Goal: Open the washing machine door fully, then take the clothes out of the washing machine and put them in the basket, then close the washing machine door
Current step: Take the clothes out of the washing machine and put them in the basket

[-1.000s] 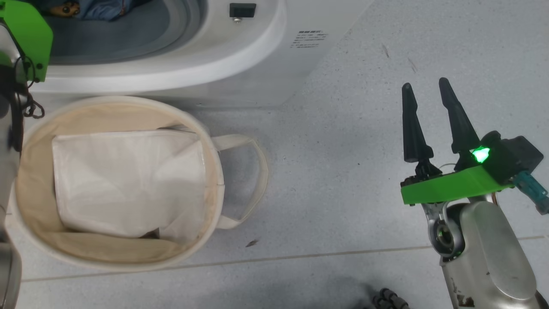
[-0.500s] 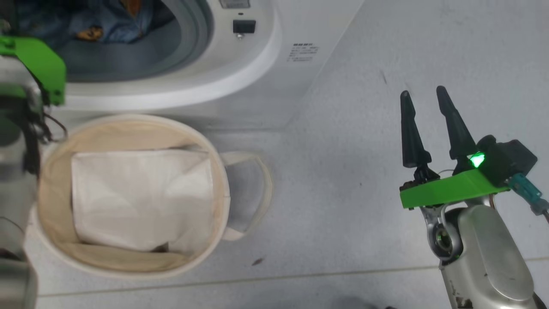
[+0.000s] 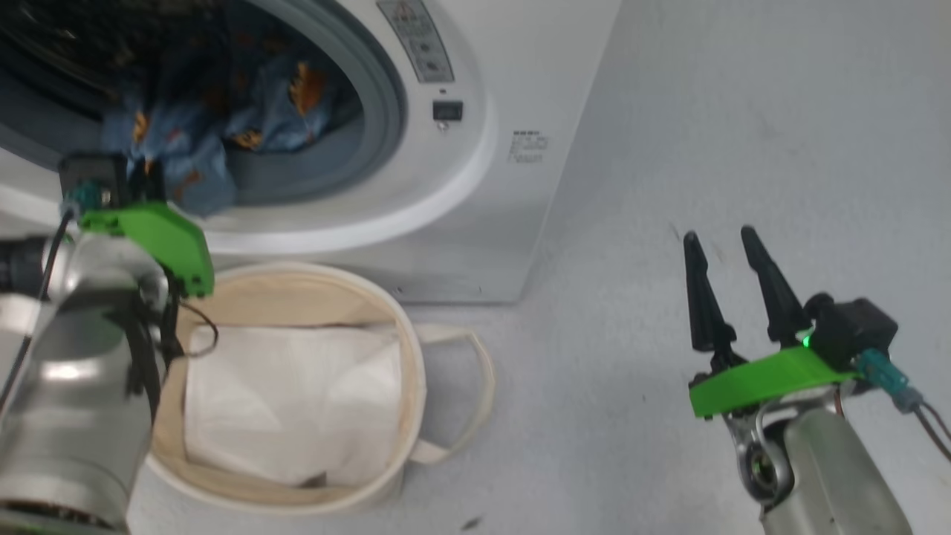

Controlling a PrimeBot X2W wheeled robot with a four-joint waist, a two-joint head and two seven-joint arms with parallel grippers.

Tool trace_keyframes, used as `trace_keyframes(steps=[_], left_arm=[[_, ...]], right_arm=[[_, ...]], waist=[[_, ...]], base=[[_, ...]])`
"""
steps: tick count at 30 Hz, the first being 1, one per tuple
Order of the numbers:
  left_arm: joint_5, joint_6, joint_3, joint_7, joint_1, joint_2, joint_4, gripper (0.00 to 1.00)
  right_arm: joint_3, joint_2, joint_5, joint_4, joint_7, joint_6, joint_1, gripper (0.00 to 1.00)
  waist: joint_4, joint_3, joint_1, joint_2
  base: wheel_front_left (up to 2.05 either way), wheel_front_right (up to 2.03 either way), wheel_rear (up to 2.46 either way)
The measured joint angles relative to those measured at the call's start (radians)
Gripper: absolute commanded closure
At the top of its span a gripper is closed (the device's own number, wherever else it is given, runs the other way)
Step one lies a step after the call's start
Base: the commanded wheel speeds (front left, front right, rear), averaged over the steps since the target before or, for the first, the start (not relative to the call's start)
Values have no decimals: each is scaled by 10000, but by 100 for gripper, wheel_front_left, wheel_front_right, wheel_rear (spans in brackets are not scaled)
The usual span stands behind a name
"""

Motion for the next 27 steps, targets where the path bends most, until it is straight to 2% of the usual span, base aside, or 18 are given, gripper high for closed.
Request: trace_keyframes(steps=[7,16,22,27], left_arm=[[-711,-848,424,-190,1400,-130,-681,100],[-1292,-1197,709,-230,3762,-146,-2679,100],[-1639,-1179,700,489,5375,-142,-3960,100],[-1866,-729,706,1335,6902,-42,-5779,100]], right_arm=[[17,-25,73,274,0,0,597,0],[115,-84,150,541,0,0,1070,0],[209,-96,222,671,0,0,1363,0],[274,-132,232,709,0,0,1507,0]], waist=[[201,-1044,0,0],[430,-2091,0,0],[522,-2602,-1,0],[555,-2892,-1,0]], base=[[0,0,0],[0,0,0],[0,0,0],[0,0,0]])
